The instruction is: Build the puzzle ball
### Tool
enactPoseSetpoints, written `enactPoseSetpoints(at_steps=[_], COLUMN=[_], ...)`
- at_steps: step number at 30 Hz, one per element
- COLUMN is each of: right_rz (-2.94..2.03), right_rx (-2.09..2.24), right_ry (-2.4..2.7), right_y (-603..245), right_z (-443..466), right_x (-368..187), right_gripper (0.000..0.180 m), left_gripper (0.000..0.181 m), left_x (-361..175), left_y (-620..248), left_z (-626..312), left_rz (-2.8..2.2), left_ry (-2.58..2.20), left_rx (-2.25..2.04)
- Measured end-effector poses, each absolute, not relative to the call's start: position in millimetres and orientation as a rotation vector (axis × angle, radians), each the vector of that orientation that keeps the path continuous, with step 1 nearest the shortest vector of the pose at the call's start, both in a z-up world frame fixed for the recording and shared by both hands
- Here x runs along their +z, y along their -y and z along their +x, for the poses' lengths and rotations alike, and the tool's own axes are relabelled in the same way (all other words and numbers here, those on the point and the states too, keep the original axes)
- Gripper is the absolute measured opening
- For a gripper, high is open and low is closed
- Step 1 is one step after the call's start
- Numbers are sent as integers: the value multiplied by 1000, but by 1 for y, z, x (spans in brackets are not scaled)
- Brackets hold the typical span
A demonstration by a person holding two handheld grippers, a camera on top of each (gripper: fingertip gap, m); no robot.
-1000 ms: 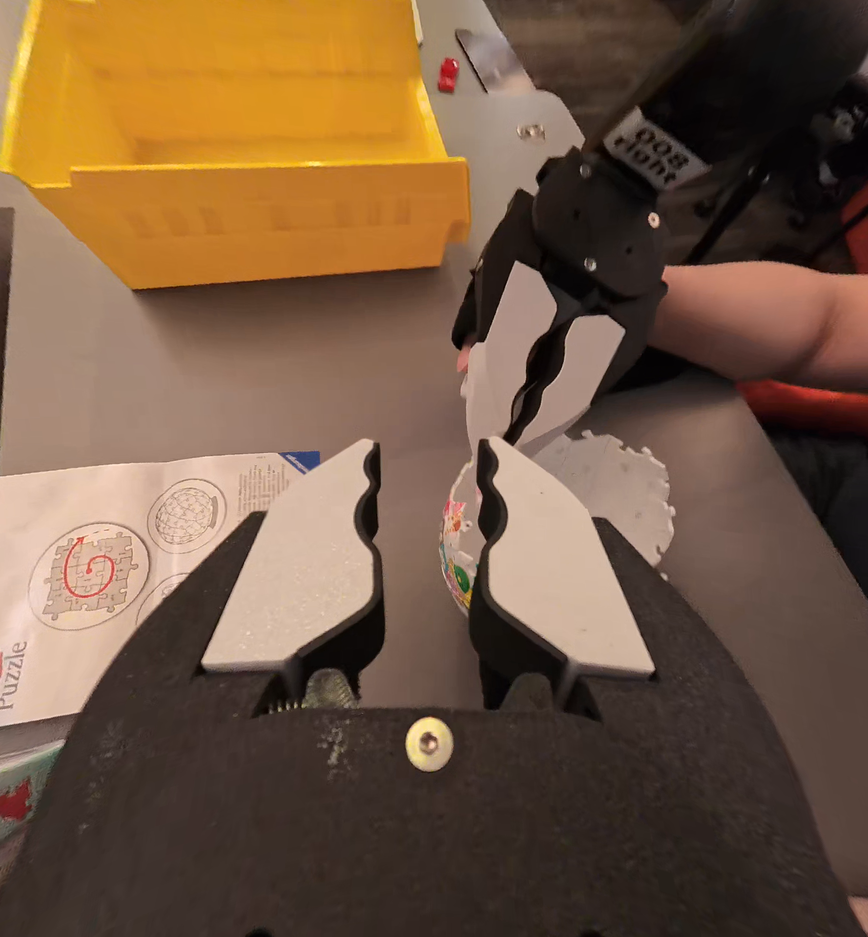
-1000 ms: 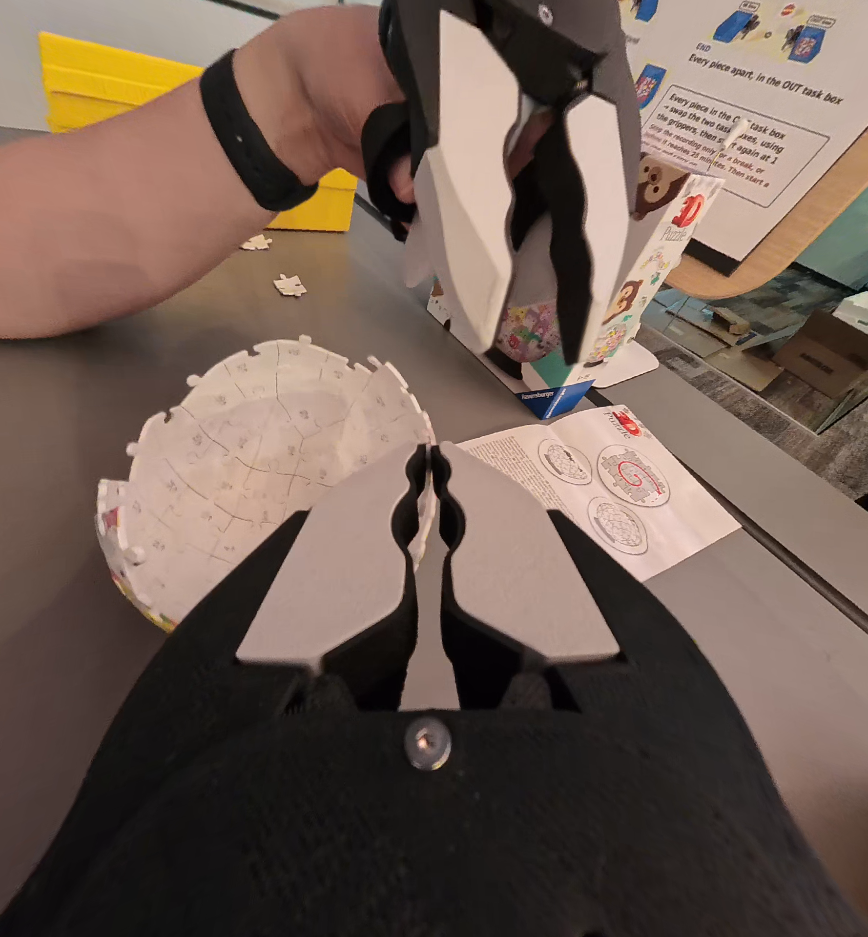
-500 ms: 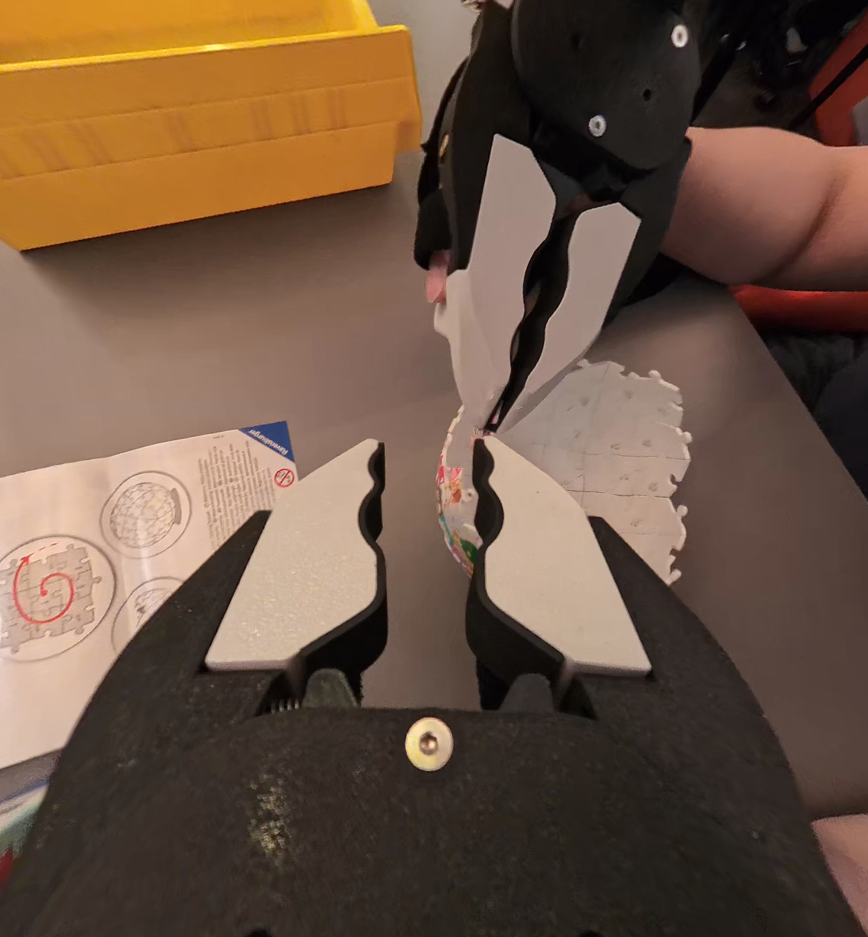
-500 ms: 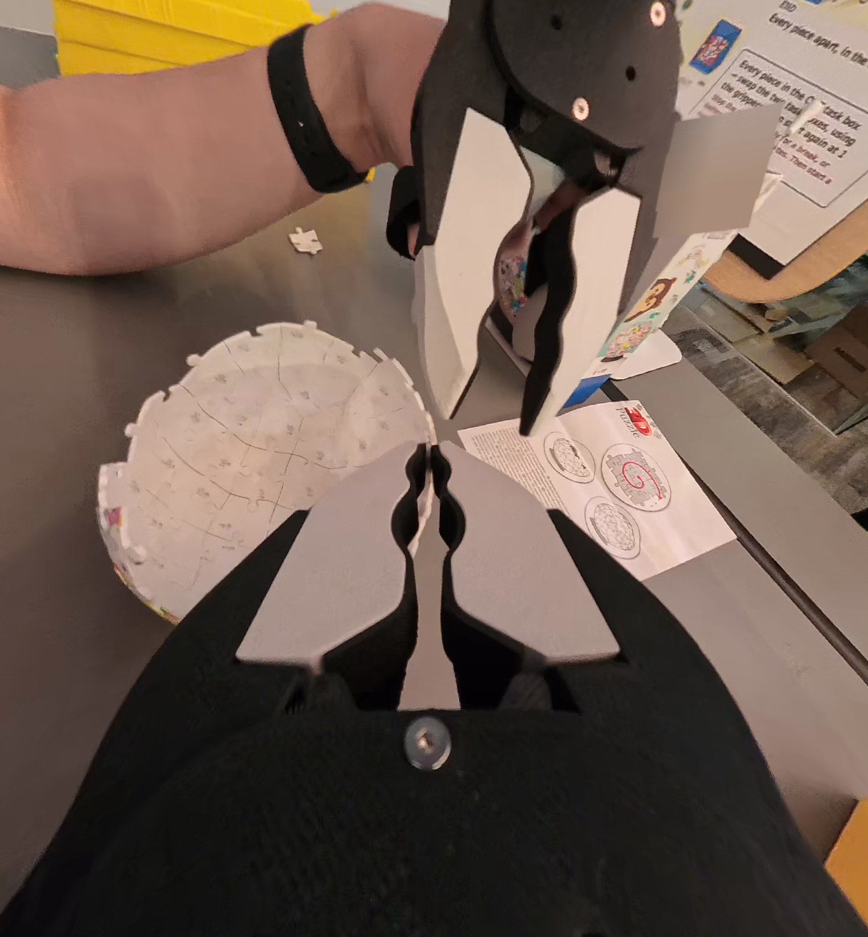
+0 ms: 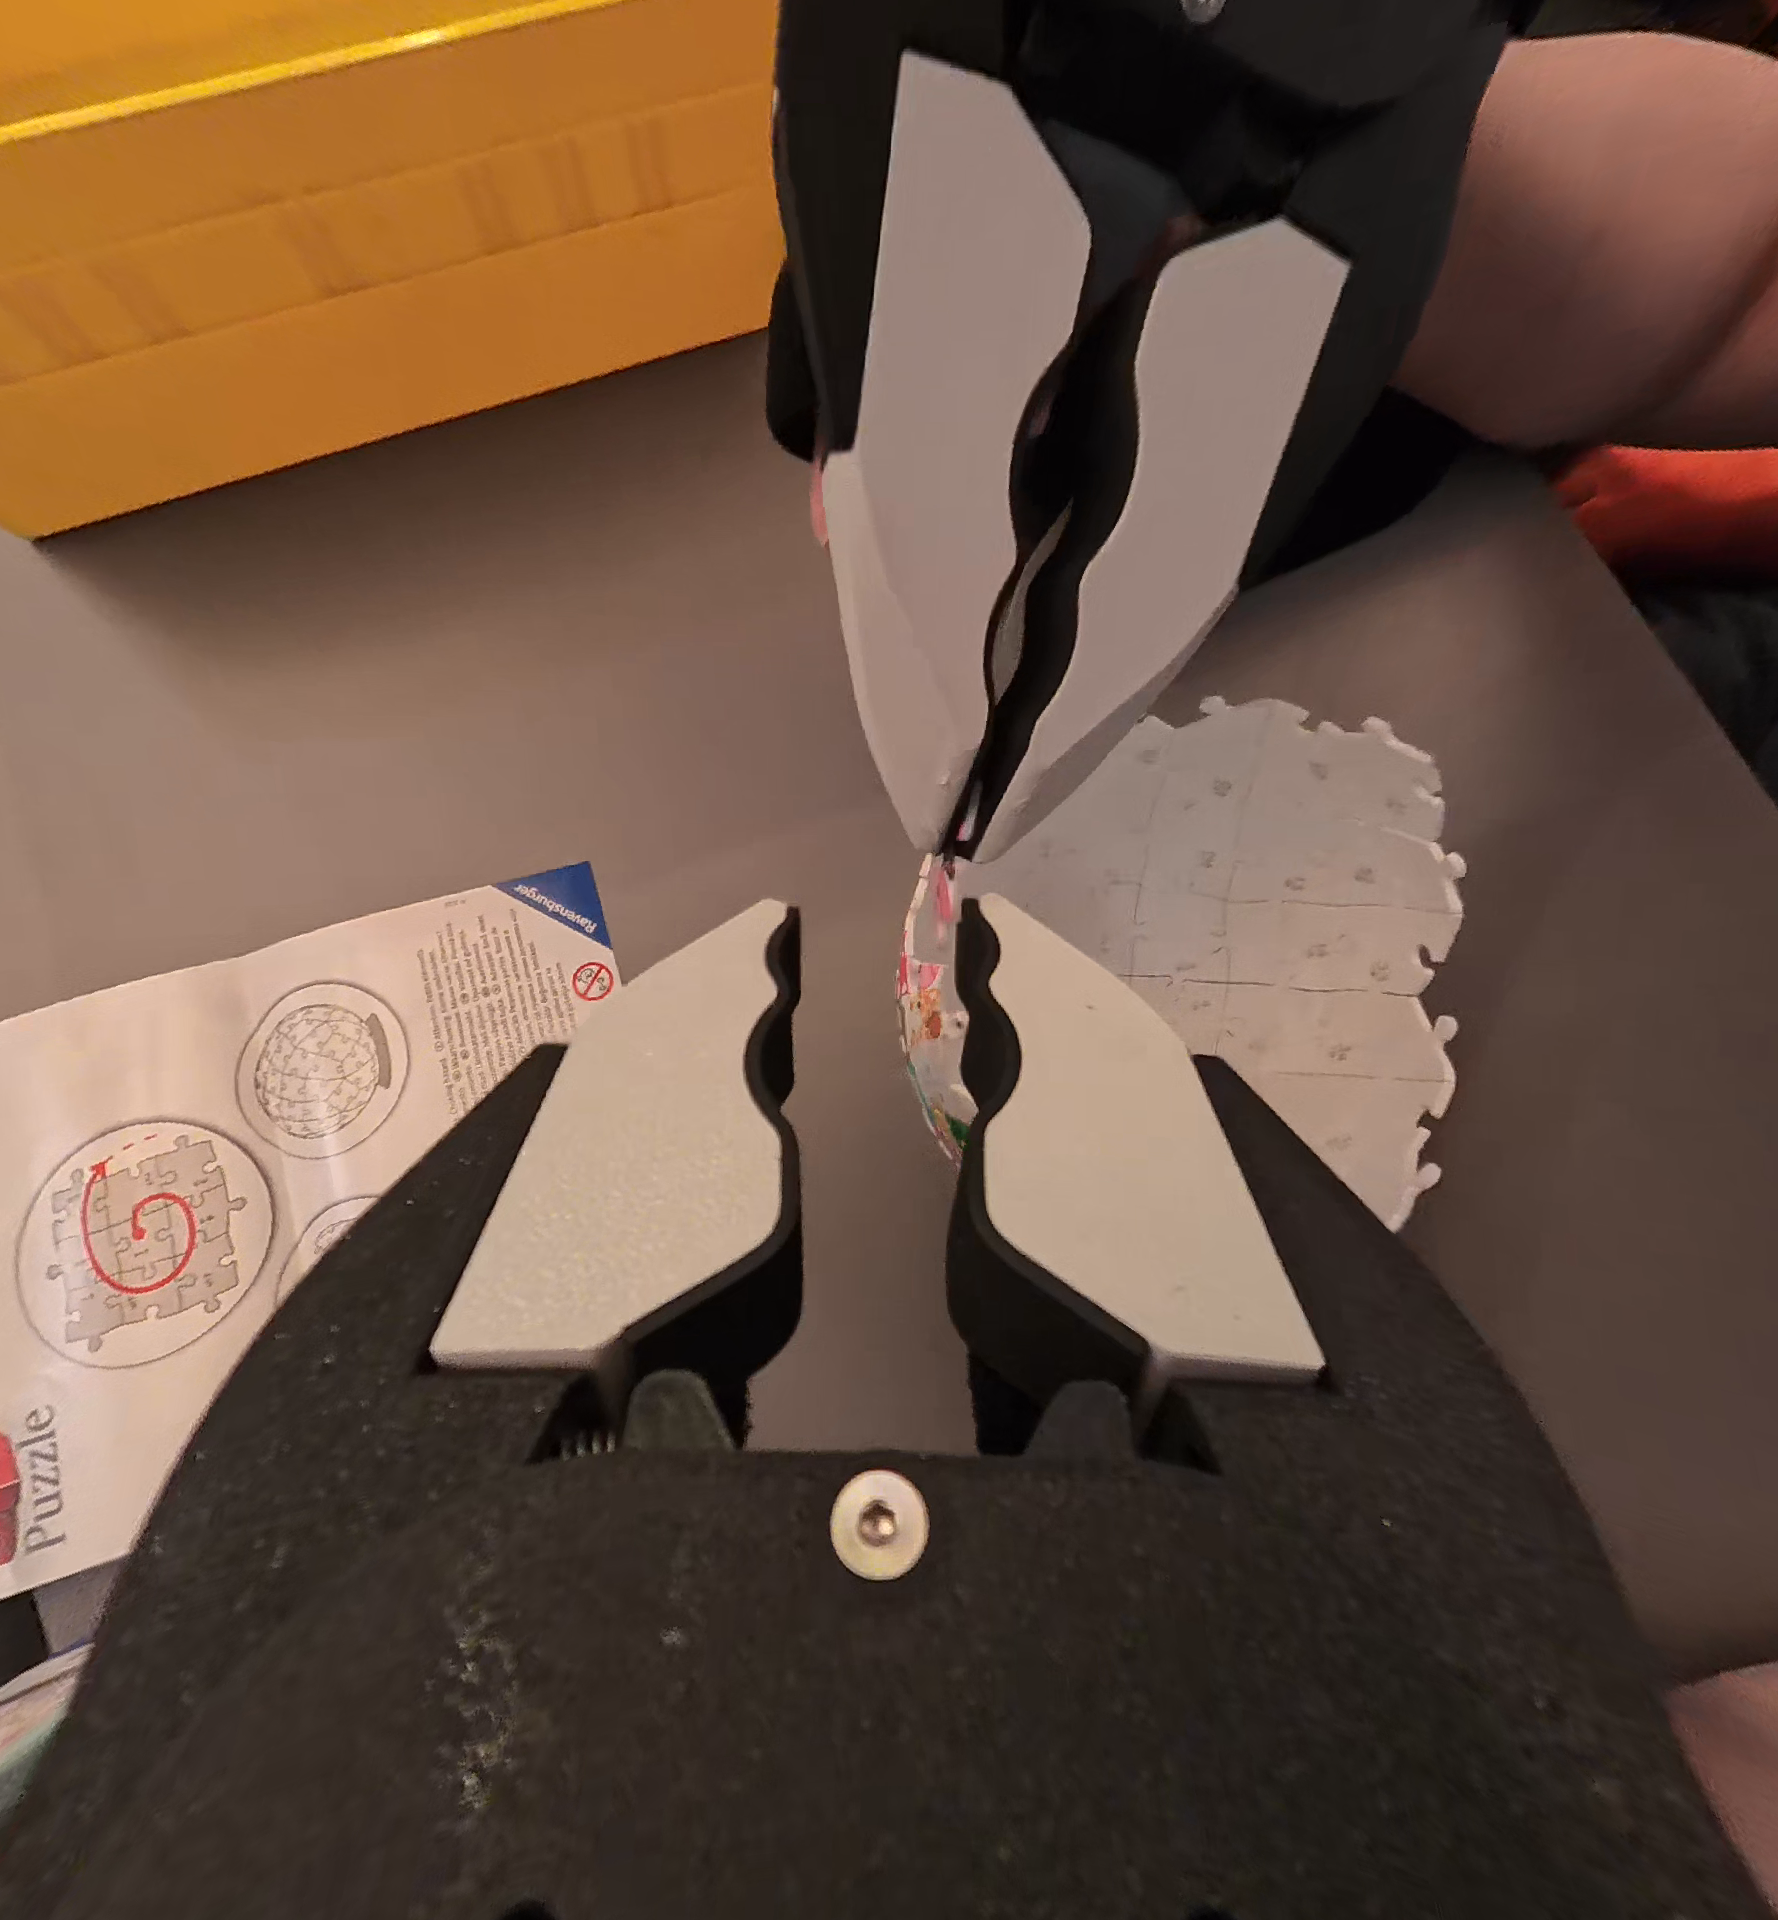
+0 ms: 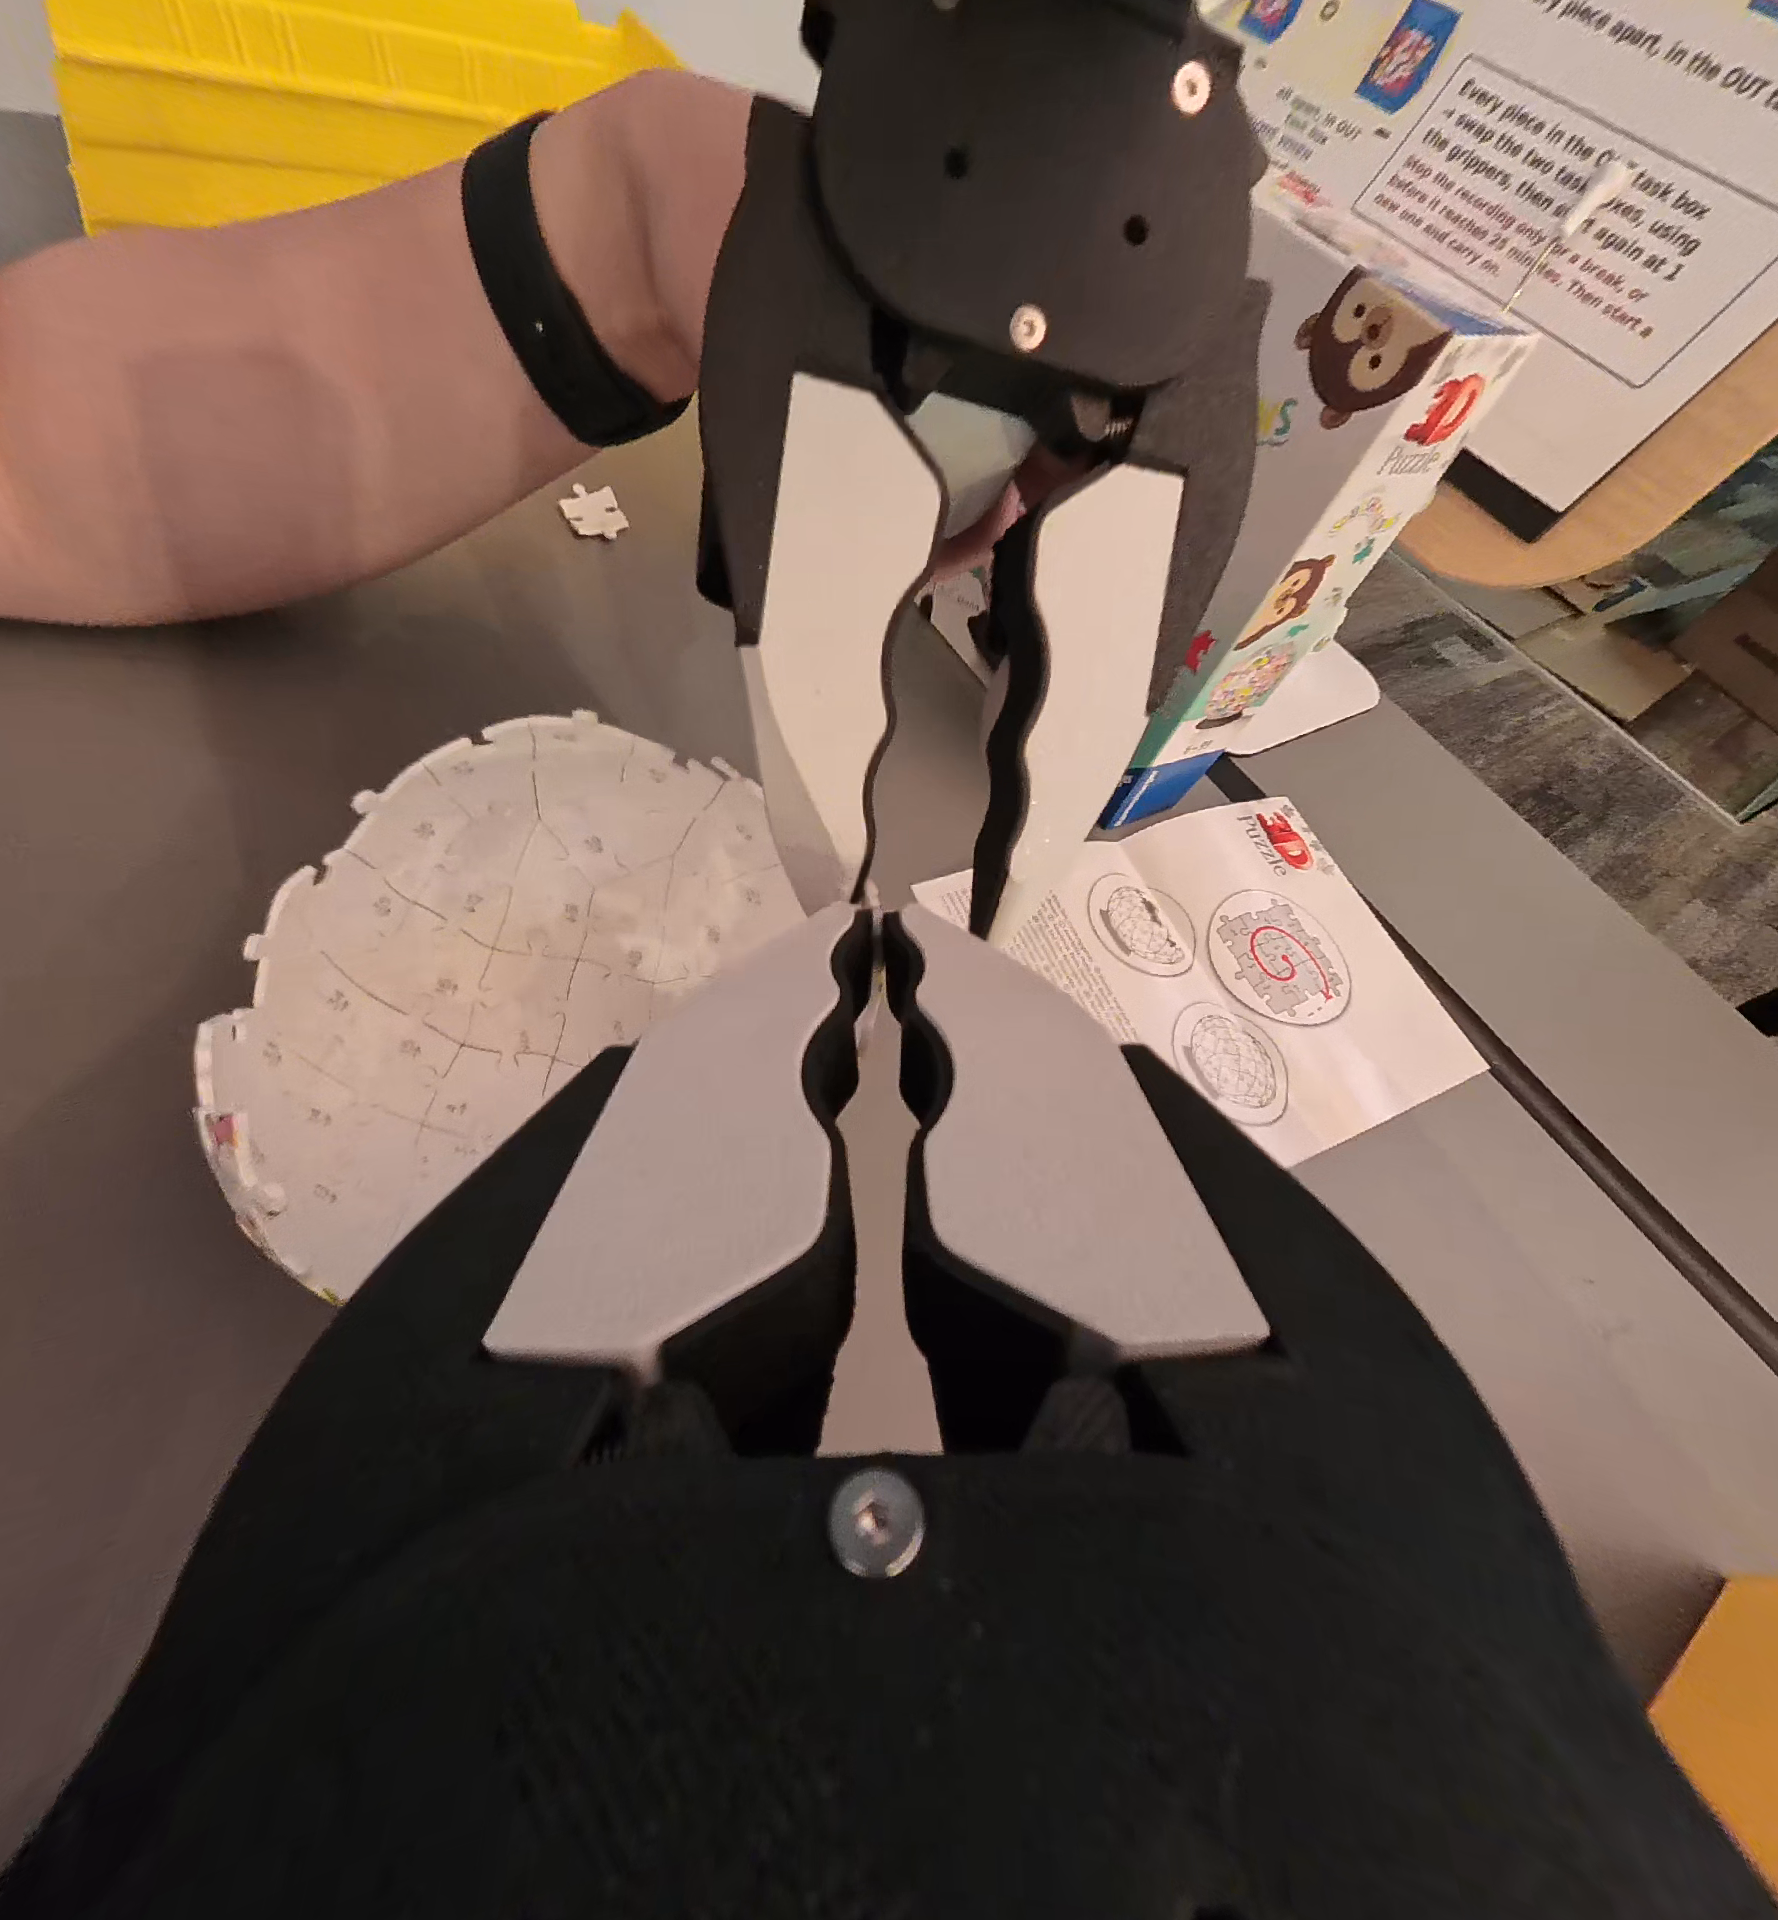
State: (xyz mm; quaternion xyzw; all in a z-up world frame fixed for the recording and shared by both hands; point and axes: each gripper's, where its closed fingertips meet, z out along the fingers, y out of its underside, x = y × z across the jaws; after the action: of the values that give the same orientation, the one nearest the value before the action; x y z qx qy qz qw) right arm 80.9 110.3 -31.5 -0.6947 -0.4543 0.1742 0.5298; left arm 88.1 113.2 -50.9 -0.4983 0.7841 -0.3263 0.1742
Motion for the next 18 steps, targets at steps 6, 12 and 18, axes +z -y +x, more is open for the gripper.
enactPoseSetpoints(at_steps=[6,12,18], right_rz=[-1646,-1702,-1773], right_rx=[479,565,632], right_ry=[1069,1198,1142], right_y=[-108,-101,-109], right_z=[81,94,92], right_x=[-25,-8,-26], right_gripper=[5,9,9], left_gripper=[2,2,2], left_x=[-42,-39,-37], left_y=[-100,-104,-108], left_z=[87,86,88], left_rz=[-1324,-1360,-1393], left_ry=[-2257,-2231,-2201], left_rx=[-956,-934,-908])
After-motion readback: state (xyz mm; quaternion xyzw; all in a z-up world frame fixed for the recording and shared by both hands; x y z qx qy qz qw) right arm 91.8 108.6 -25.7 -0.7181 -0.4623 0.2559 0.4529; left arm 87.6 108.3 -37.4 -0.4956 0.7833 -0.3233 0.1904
